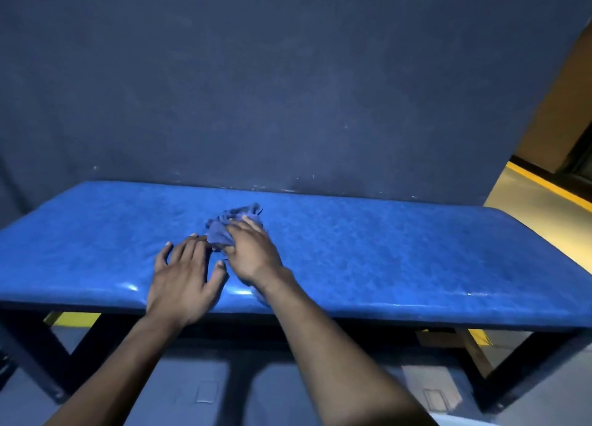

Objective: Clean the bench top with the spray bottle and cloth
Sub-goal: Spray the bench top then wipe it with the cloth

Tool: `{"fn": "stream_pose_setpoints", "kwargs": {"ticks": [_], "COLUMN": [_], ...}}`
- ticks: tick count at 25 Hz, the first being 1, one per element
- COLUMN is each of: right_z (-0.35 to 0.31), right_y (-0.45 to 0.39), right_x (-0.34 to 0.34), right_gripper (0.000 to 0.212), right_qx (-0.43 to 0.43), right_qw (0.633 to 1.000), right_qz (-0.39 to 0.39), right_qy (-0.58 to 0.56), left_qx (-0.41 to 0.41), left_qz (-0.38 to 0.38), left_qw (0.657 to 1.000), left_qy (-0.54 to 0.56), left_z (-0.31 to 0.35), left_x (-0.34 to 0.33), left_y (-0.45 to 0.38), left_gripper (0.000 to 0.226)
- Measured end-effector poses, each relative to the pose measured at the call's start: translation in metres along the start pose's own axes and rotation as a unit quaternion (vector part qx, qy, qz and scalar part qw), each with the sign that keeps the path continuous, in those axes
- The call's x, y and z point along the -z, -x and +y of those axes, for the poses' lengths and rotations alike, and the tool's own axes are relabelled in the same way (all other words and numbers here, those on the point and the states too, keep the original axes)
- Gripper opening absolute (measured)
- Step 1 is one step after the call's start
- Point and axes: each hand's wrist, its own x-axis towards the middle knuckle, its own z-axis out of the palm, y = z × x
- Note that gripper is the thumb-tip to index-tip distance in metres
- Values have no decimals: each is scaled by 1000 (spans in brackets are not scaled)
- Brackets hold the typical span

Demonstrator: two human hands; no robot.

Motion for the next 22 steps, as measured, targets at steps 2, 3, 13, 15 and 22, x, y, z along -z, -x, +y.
{"fn": "stream_pose_setpoints", "kwargs": {"ticks": [2, 3, 13, 15, 22], "right_z": [13, 23, 137, 169, 251], "right_y": [1, 3, 82, 105, 182], "right_x": [11, 21, 126, 149, 208], "right_gripper": [59, 60, 60, 60, 36], "right_qx": [-12, -22, -131, -163, -327], "right_qw": [1000, 999, 989, 982, 921], "right_qz": [-15, -19, 28, 37, 160], "right_qy": [10, 23, 68, 84, 138], "left_qx": [-2, -2, -8, -11, -6], "left_qz": [0, 2, 6, 10, 9], "left_qw": [1000, 1000, 999, 999, 1000], "left_qy": [8, 16, 41, 40, 26], "left_z": [-1, -1, 0, 0, 1], "left_x": [0, 1, 3, 3, 3], "left_y": [1, 0, 2, 1, 1], "left_gripper": [49, 51, 53, 54, 54]}}
